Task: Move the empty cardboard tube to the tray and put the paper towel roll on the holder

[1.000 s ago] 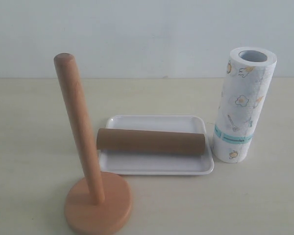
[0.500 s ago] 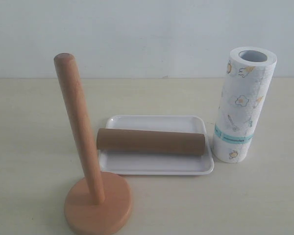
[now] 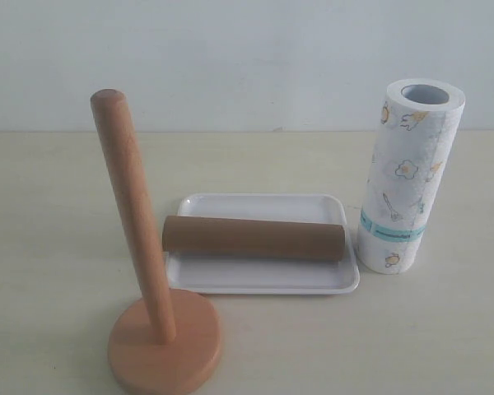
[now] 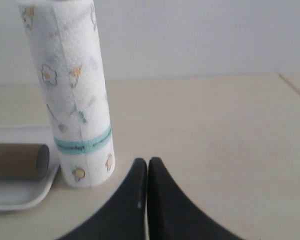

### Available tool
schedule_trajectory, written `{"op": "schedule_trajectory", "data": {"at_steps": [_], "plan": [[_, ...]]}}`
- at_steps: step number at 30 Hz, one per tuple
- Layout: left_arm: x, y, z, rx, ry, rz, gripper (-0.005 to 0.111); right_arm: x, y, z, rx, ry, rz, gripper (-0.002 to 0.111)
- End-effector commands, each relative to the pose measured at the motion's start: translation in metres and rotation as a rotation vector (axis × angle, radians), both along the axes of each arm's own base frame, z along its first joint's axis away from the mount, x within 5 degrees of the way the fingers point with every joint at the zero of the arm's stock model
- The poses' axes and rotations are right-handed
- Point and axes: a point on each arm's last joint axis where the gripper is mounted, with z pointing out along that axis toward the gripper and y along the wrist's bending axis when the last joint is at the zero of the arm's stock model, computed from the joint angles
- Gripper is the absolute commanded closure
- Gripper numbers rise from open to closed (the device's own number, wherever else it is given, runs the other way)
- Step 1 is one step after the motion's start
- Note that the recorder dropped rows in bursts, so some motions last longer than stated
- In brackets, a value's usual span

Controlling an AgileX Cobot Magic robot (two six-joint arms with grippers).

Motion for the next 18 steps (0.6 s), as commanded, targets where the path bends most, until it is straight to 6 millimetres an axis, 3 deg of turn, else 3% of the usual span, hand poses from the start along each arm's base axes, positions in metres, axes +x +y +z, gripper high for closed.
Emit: {"op": "schedule_trajectory", "data": {"at_steps": [1, 7, 13, 16, 18], "plan": [[0.000, 0.000, -0.001, 0.004, 0.003, 0.004, 0.103, 0.000, 0.005, 0.025, -0.110, -0.279, 0.058, 0.108], [0.000, 0.000, -0.001, 0.004, 0.003, 0.004, 0.103, -0.011, 0.015, 0.056, -0.084, -0.644, 0.156, 0.108], [0.000, 0.000, -0.001, 0.004, 0.003, 0.004, 0.103, -0.039, 0.018, 0.087, -0.065, -1.101, 0.206, 0.108], [0.000, 0.000, -0.001, 0.004, 0.003, 0.004, 0.103, -0.047, 0.010, 0.111, 0.024, -1.169, 0.138, 0.108], [0.000, 0.000, -0.001, 0.004, 0.003, 0.004, 0.103, -0.041, 0.005, 0.124, 0.089, -1.104, 0.102, 0.108]]}}
